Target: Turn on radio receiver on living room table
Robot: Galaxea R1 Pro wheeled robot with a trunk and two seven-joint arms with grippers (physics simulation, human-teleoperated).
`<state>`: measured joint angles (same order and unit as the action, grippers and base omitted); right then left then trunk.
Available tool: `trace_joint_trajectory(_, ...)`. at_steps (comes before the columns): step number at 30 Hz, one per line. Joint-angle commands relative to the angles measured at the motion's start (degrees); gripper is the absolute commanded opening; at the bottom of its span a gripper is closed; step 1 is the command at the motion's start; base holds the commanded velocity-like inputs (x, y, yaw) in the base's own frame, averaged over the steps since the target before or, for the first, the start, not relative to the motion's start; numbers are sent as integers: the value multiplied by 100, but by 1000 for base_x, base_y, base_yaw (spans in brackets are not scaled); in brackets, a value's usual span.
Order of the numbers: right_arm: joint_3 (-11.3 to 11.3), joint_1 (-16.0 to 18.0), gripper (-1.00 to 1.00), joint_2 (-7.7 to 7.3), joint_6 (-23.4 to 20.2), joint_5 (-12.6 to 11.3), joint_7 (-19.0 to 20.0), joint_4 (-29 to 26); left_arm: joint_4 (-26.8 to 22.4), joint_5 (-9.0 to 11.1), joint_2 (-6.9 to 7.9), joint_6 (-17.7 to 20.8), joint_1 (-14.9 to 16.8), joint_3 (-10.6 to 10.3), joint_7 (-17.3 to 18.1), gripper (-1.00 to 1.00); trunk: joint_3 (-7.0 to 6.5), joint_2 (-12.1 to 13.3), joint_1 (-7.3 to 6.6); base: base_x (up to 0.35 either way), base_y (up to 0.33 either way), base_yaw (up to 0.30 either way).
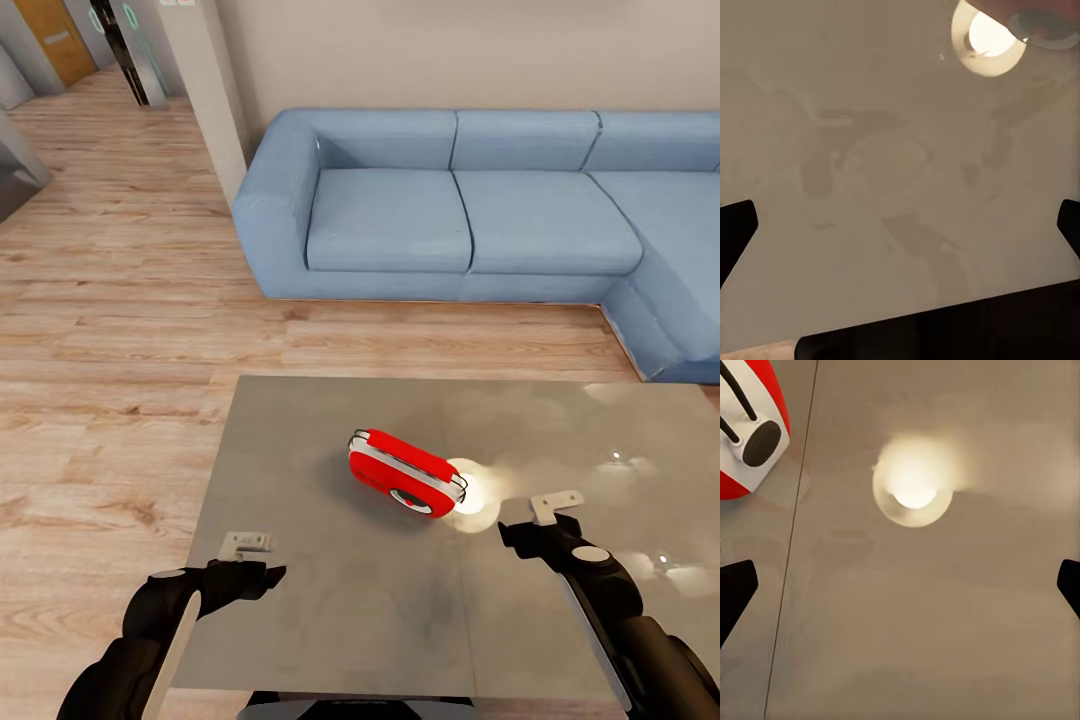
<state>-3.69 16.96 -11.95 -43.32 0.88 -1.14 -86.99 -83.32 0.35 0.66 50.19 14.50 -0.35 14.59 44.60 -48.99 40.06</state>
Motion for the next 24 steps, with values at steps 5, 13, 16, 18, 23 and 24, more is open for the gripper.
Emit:
trace_joint_trajectory(5,5,0,100,0,-4,0,4,11,0,0,4,0,0,0,0,100,0,0,0,0,0,0)
trace_joint_trajectory(13,-33,0,100,-29,-40,6,4,-1,0,0,4,0,0,0,0,100,0,0,0,0,0,0)
trace_joint_trajectory(16,-42,0,100,-41,-64,8,3,-8,0,0,4,-3,0,0,0,100,0,0,0,0,0,0)
trace_joint_trajectory(18,-84,0,100,-59,-73,27,11,-33,0,0,4,-6,0,0,0,100,0,0,0,0,0,0)
trace_joint_trajectory(23,-206,13,100,-71,-80,253,46,-235,0,0,4,-8,0,0,0,100,0,0,0,0,0,0)
trace_joint_trajectory(24,-224,55,100,-71,-85,303,53,-262,0,0,4,-8,0,0,0,100,0,0,0,0,0,0)
